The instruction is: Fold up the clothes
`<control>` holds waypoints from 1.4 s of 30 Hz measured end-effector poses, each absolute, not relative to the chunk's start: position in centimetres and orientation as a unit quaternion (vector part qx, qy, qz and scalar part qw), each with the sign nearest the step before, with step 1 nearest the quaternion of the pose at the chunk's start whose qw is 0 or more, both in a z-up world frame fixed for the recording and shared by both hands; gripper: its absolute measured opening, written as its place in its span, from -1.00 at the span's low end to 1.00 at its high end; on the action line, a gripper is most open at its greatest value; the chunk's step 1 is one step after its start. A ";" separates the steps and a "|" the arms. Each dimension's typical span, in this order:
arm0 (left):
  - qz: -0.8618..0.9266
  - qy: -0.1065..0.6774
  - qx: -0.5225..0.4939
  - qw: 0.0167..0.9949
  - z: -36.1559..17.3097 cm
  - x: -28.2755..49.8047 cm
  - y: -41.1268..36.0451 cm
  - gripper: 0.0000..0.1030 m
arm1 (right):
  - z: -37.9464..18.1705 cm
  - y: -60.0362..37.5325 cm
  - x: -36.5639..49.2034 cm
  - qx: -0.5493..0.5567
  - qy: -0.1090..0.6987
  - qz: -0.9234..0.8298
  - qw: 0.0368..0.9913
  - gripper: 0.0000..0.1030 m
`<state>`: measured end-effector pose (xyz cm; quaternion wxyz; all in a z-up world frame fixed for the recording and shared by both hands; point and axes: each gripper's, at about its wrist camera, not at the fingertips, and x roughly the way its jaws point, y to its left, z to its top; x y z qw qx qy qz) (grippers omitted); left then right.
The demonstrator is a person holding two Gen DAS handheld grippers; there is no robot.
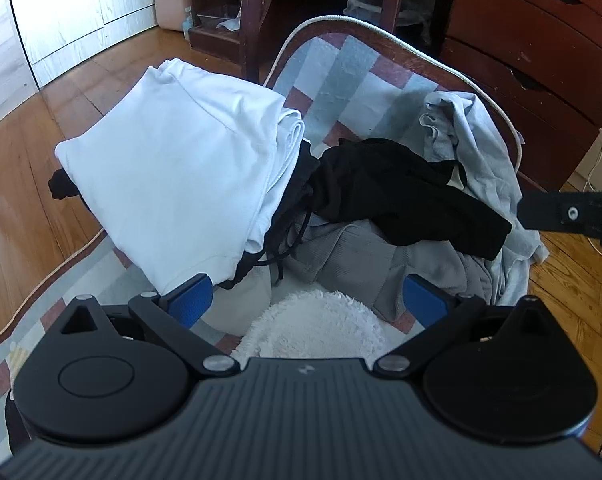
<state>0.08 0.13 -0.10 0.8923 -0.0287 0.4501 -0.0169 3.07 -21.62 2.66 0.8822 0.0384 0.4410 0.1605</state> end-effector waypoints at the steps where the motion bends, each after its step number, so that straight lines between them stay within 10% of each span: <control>1: -0.017 0.448 -0.030 0.893 -0.1 0.1 0.2 1.00 | 2.5 -21.8 3.3 0.042 0.447 0.161 0.879 0.76; 42: -0.018 0.425 -0.075 0.902 -0.4 0.6 1.7 0.99 | -0.4 -21.4 4.5 0.019 0.467 0.139 0.873 0.76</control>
